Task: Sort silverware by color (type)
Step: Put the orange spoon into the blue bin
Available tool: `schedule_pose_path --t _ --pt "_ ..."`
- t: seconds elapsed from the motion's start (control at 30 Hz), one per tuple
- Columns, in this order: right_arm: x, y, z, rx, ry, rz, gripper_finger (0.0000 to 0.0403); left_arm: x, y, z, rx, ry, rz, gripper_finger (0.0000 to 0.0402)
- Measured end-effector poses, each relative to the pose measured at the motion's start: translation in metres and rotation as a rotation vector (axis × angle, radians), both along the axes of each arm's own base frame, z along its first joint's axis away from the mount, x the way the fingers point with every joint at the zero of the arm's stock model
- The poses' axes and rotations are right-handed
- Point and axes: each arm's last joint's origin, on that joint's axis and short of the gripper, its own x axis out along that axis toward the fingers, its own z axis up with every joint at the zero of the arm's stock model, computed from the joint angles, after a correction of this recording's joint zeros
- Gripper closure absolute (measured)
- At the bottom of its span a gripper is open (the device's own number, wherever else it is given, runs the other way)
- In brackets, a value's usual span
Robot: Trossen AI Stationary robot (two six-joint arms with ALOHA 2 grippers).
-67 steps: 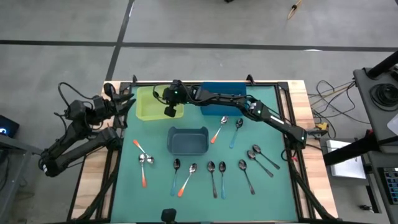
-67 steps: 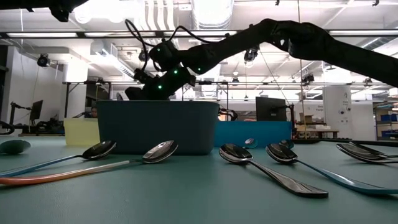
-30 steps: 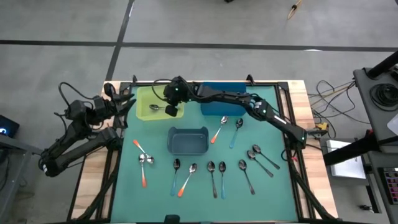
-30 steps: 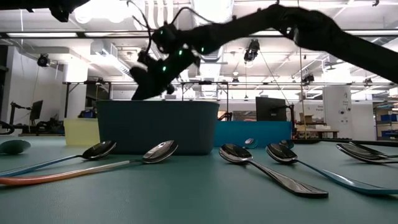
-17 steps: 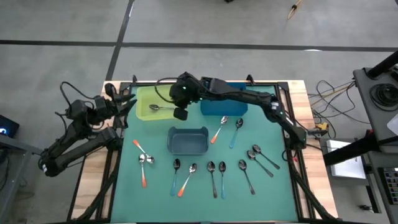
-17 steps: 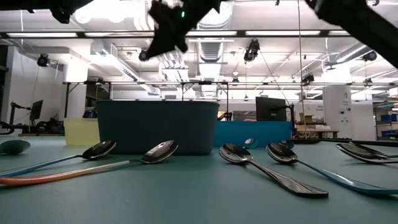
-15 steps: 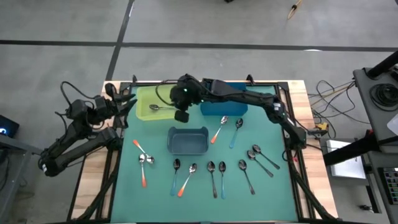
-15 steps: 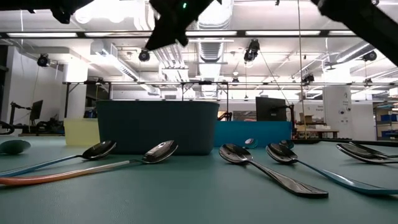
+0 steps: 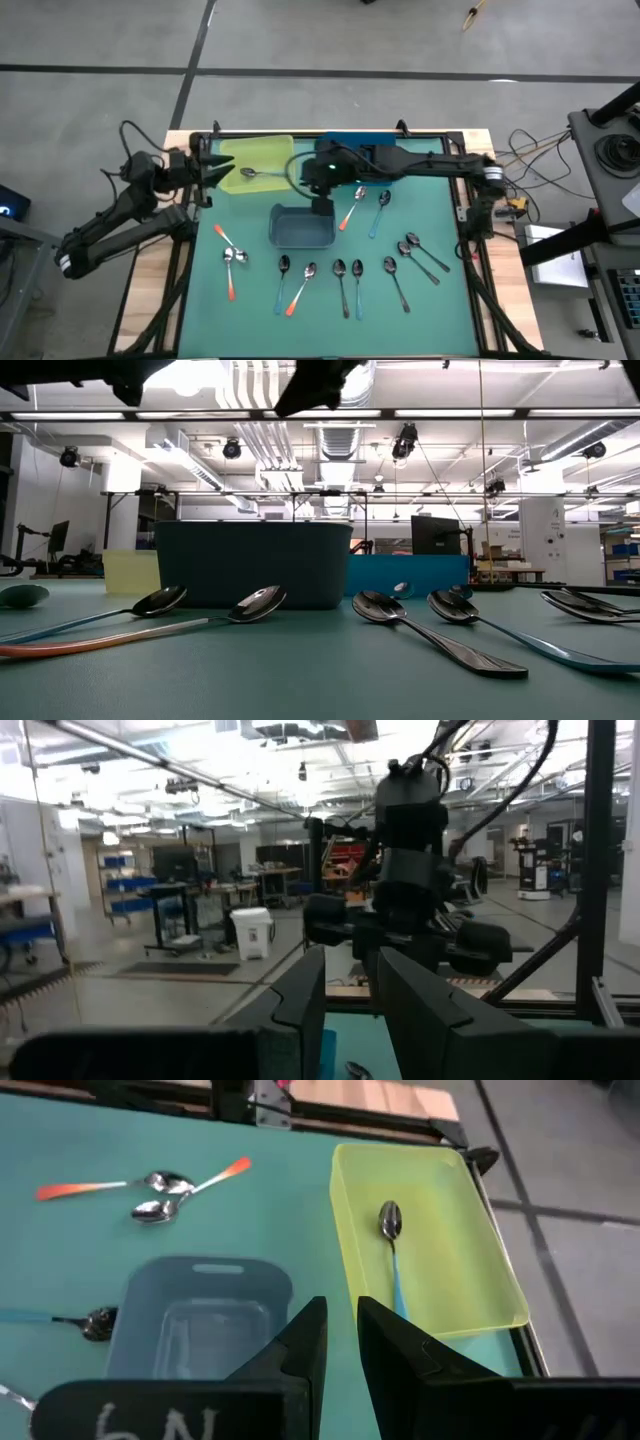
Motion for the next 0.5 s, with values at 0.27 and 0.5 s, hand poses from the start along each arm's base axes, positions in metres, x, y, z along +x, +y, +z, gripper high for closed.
schedule_pose_path --t 0.27,0.5 --pt "-0.051 0.006 -0.012 0.003 -0.143 0.003 0.0351 0.013 0.008 -0.005 -0.118 0.037 -0.031 0.0322" --pt "-0.084 0.012 -0.030 0.032 -0.209 -0.007 0.0351 0.024 0.005 -0.009 -0.215 0.067 -0.144 0.0322"
